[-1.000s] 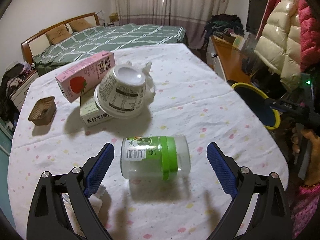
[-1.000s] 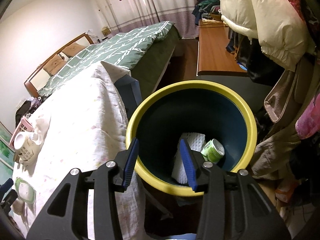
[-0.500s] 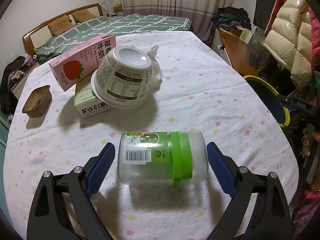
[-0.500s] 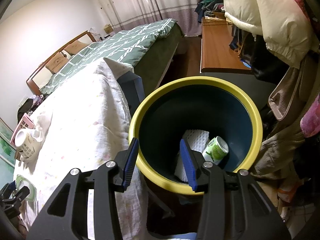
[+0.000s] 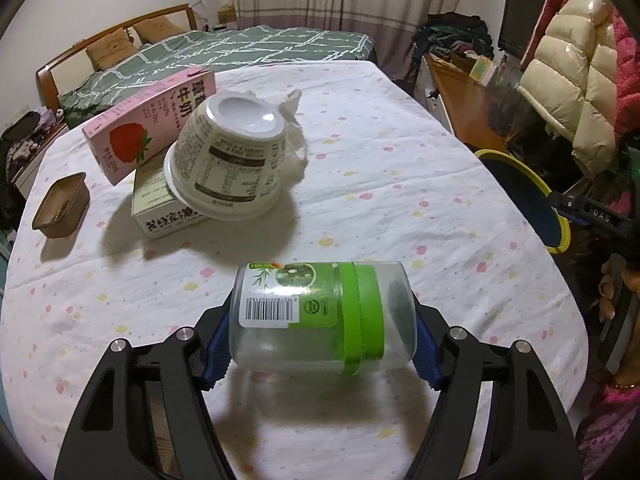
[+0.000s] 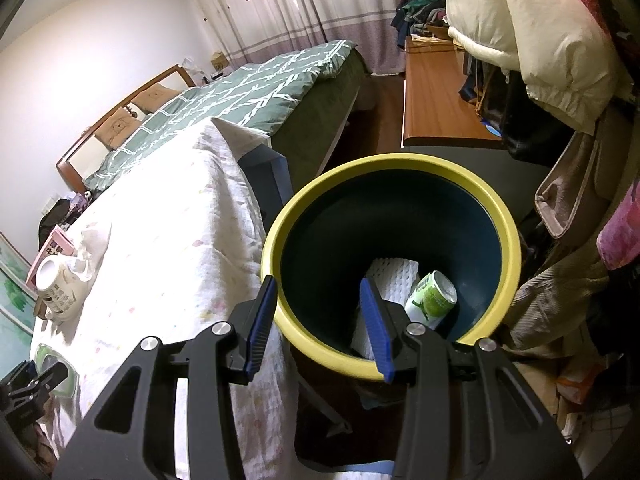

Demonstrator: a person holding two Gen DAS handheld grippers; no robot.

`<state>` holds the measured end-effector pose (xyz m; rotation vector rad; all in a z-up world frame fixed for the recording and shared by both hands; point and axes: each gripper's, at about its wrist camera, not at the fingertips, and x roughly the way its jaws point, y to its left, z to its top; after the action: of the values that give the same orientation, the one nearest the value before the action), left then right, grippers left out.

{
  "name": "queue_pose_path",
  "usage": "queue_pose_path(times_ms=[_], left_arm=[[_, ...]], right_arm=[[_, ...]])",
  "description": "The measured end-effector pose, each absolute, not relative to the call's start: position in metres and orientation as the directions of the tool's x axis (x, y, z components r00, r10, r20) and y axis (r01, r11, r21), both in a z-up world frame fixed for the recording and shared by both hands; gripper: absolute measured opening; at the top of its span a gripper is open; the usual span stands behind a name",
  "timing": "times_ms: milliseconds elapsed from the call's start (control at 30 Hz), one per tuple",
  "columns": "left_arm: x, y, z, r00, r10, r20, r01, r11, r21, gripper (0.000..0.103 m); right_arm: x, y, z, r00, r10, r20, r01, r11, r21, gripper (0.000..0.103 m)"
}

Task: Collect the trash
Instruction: 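Close the left gripper around the green-capped clear jar and lift it, then carry the jar over the bin and open the left gripper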

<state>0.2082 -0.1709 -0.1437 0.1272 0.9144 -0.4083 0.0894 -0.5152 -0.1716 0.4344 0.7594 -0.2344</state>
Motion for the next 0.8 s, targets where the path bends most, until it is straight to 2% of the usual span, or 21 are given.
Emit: queue_pose_path(times_ms=[333, 800], left_arm=[[0.205, -0.216, -0.118, 0.538, -0.360, -0.762, 0.496, 0.866, -0.059, 0.071], [0.203, -0.362, -0.082, 0.450, -0.515, -0.729, 0.702, 0.709, -0.067, 0.071]], right_arm=[[0.065, -0.517, -0.167, 0.711, -0.084, -0.698, 0.371, 0.888, 0.271, 0.041], [0.006, -0.547, -0.173, 0.694, -0.177, -0.698, 0.453, 0.861, 0.232, 0.041]])
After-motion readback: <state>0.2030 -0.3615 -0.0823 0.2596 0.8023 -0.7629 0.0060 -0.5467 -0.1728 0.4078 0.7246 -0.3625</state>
